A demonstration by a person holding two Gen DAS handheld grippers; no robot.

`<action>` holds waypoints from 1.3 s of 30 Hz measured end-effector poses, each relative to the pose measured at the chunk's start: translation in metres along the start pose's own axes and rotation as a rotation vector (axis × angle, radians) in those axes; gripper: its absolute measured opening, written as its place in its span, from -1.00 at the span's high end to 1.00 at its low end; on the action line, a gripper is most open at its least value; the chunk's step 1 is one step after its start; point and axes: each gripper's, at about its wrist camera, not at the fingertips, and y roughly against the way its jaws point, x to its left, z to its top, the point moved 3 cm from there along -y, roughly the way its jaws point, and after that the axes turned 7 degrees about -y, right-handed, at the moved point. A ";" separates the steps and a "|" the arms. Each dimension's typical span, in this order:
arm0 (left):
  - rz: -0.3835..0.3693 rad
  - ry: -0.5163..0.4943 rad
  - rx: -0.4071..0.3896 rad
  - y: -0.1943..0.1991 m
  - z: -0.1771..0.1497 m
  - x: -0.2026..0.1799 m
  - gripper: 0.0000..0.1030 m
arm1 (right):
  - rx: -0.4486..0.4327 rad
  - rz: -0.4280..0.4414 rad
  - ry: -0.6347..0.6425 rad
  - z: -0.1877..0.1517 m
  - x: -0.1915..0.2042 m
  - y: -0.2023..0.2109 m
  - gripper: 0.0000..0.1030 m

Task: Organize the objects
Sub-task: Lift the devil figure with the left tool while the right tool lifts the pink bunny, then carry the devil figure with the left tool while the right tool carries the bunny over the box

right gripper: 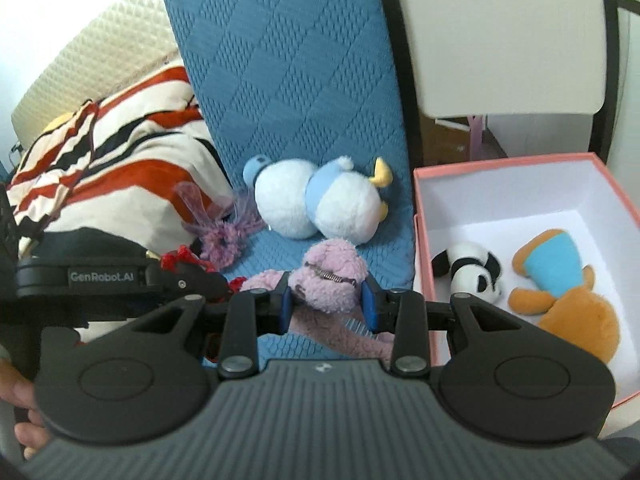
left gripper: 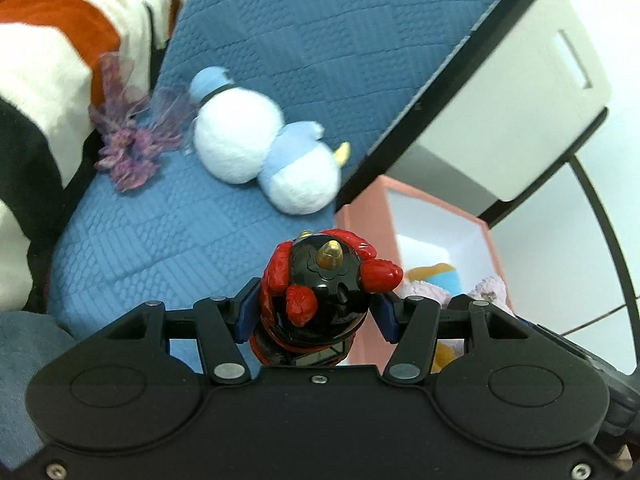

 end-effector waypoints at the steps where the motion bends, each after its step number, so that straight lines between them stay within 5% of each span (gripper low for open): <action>1: 0.005 -0.013 -0.004 0.003 0.002 -0.006 -0.05 | -0.006 0.002 0.000 0.003 -0.001 0.005 0.28; 23: 0.012 -0.135 -0.130 0.019 0.052 -0.145 -0.06 | -0.112 0.037 -0.001 0.072 -0.062 0.072 0.28; 30: 0.002 -0.184 -0.085 -0.027 0.038 -0.186 -0.06 | -0.111 -0.028 -0.033 0.068 -0.115 0.075 0.28; 39: 0.011 -0.215 0.074 -0.107 0.003 -0.214 -0.06 | -0.017 -0.147 -0.110 0.037 -0.195 0.047 0.28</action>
